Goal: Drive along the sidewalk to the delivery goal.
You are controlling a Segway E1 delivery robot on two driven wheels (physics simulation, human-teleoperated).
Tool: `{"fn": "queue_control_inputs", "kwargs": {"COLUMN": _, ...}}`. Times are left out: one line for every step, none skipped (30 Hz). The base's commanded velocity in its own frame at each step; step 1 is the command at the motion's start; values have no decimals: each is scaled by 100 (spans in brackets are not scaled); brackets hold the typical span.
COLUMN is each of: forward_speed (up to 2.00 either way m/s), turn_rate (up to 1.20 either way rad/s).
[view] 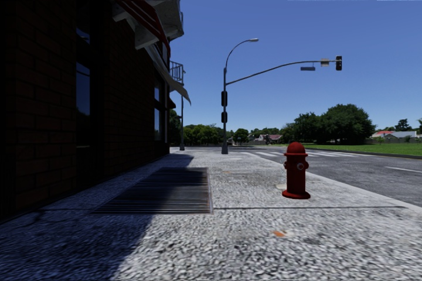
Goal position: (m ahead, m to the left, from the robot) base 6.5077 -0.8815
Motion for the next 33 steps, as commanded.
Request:
{"fn": "queue_control_inputs", "kwargs": {"forward_speed": 180, "turn_rate": 0}}
{"fn": "queue_control_inputs", "kwargs": {"forward_speed": 180, "turn_rate": 0}}
{"fn": "queue_control_inputs", "kwargs": {"forward_speed": 176, "turn_rate": 0}}
{"fn": "queue_control_inputs", "kwargs": {"forward_speed": 166, "turn_rate": 0}}
{"fn": "queue_control_inputs", "kwargs": {"forward_speed": 156, "turn_rate": 0}}
{"fn": "queue_control_inputs", "kwargs": {"forward_speed": 156, "turn_rate": 0}}
{"fn": "queue_control_inputs", "kwargs": {"forward_speed": 150, "turn_rate": 0}}
{"fn": "queue_control_inputs", "kwargs": {"forward_speed": 148, "turn_rate": 0}}
{"fn": "queue_control_inputs", "kwargs": {"forward_speed": 147, "turn_rate": 0}}
{"fn": "queue_control_inputs", "kwargs": {"forward_speed": 147, "turn_rate": 0}}
{"fn": "queue_control_inputs", "kwargs": {"forward_speed": 147, "turn_rate": 0}}
{"fn": "queue_control_inputs", "kwargs": {"forward_speed": 146, "turn_rate": -1}}
{"fn": "queue_control_inputs", "kwargs": {"forward_speed": 146, "turn_rate": -3}}
{"fn": "queue_control_inputs", "kwargs": {"forward_speed": 146, "turn_rate": -3}}
{"fn": "queue_control_inputs", "kwargs": {"forward_speed": 146, "turn_rate": -5}}
{"fn": "queue_control_inputs", "kwargs": {"forward_speed": 146, "turn_rate": -7}}
{"fn": "queue_control_inputs", "kwargs": {"forward_speed": 145, "turn_rate": -13}}
{"fn": "queue_control_inputs", "kwargs": {"forward_speed": 145, "turn_rate": -13}}
{"fn": "queue_control_inputs", "kwargs": {"forward_speed": 145, "turn_rate": -16}}
{"fn": "queue_control_inputs", "kwargs": {"forward_speed": 144, "turn_rate": -18}}
{"fn": "queue_control_inputs", "kwargs": {"forward_speed": 143, "turn_rate": -19}}
{"fn": "queue_control_inputs", "kwargs": {"forward_speed": 143, "turn_rate": -19}}
{"fn": "queue_control_inputs", "kwargs": {"forward_speed": 143, "turn_rate": -19}}
{"fn": "queue_control_inputs", "kwargs": {"forward_speed": 143, "turn_rate": -19}}
{"fn": "queue_control_inputs", "kwargs": {"forward_speed": 143, "turn_rate": -19}}
{"fn": "queue_control_inputs", "kwargs": {"forward_speed": 142, "turn_rate": -19}}
{"fn": "queue_control_inputs", "kwargs": {"forward_speed": 142, "turn_rate": -19}}
{"fn": "queue_control_inputs", "kwargs": {"forward_speed": 142, "turn_rate": -19}}
{"fn": "queue_control_inputs", "kwargs": {"forward_speed": 142, "turn_rate": -19}}
{"fn": "queue_control_inputs", "kwargs": {"forward_speed": 142, "turn_rate": -19}}
{"fn": "queue_control_inputs", "kwargs": {"forward_speed": 142, "turn_rate": -19}}
{"fn": "queue_control_inputs", "kwargs": {"forward_speed": 142, "turn_rate": -19}}
{"fn": "queue_control_inputs", "kwargs": {"forward_speed": 142, "turn_rate": -19}}
